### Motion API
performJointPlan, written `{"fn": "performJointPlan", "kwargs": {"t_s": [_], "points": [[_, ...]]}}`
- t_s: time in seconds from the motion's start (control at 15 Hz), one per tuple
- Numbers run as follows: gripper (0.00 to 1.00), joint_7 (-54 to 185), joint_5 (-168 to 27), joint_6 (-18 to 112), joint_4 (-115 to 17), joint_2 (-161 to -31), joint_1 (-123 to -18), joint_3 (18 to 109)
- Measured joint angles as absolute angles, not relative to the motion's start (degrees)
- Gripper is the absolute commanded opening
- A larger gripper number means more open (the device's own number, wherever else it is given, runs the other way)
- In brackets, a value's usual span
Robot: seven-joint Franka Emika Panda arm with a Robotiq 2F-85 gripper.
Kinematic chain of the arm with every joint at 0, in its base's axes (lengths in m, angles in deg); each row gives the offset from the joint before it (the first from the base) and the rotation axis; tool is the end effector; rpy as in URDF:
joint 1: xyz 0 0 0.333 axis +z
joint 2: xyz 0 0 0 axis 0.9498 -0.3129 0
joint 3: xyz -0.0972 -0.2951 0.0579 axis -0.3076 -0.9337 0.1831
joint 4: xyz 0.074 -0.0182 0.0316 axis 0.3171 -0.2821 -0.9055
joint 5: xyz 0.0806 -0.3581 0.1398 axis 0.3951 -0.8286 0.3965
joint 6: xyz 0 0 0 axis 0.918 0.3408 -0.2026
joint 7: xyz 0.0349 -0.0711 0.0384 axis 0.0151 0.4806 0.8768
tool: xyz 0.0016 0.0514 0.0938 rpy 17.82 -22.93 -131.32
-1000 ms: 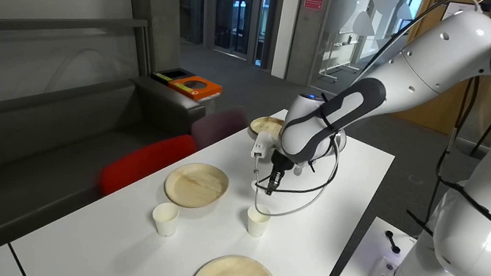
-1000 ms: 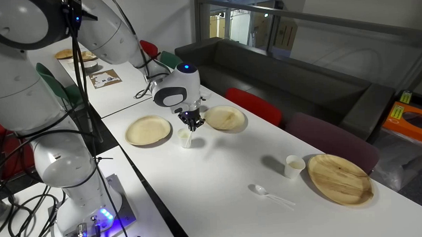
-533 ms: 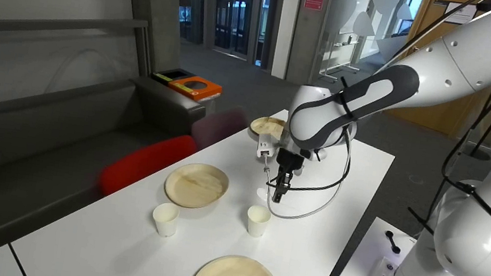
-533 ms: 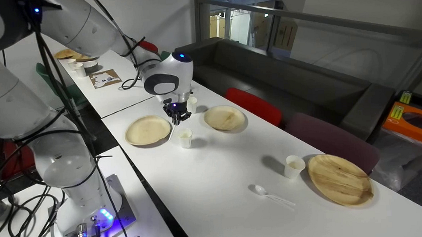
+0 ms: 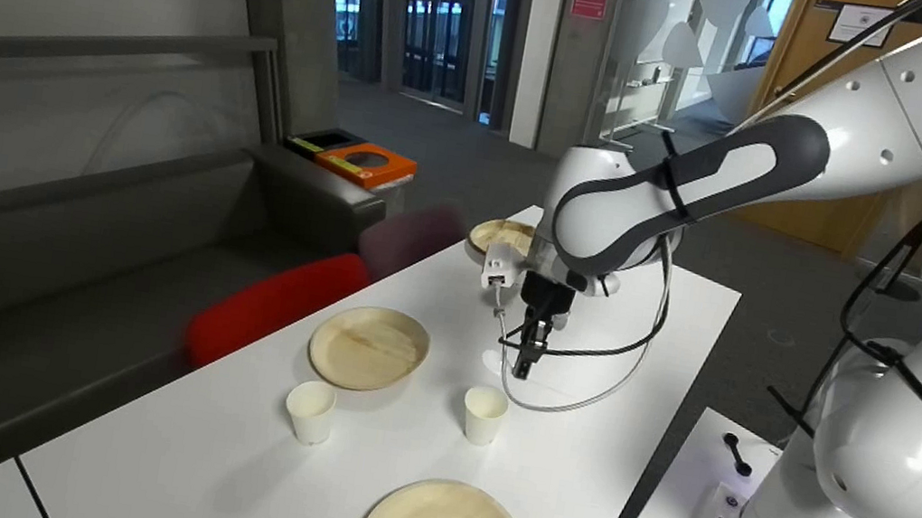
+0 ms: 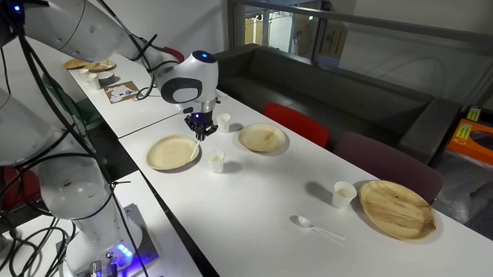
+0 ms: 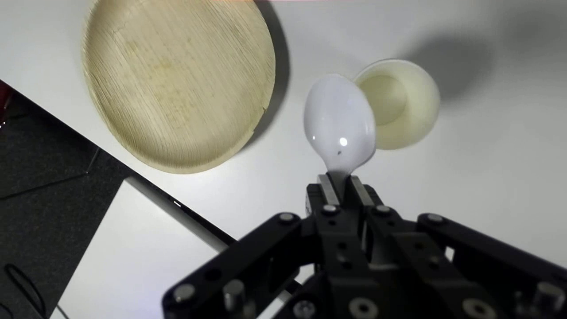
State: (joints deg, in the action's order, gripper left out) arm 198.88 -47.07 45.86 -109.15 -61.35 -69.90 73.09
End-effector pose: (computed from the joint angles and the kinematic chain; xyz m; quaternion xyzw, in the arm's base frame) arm 0.3937 0.0588 0.3392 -0.2992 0.9474 0.1110 0.0240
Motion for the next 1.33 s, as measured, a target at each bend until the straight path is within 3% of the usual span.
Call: {"fn": "performJointPlan", "kwargs": {"t_s": [0.87, 1.33], "points": [[0.03, 206.12, -40.5, 47.16, -109.31, -71.87, -59.57, 83.05], [0.03, 210.24, -36.69, 62.28, -110.92, -78.56, -61.18, 90.8]]}}
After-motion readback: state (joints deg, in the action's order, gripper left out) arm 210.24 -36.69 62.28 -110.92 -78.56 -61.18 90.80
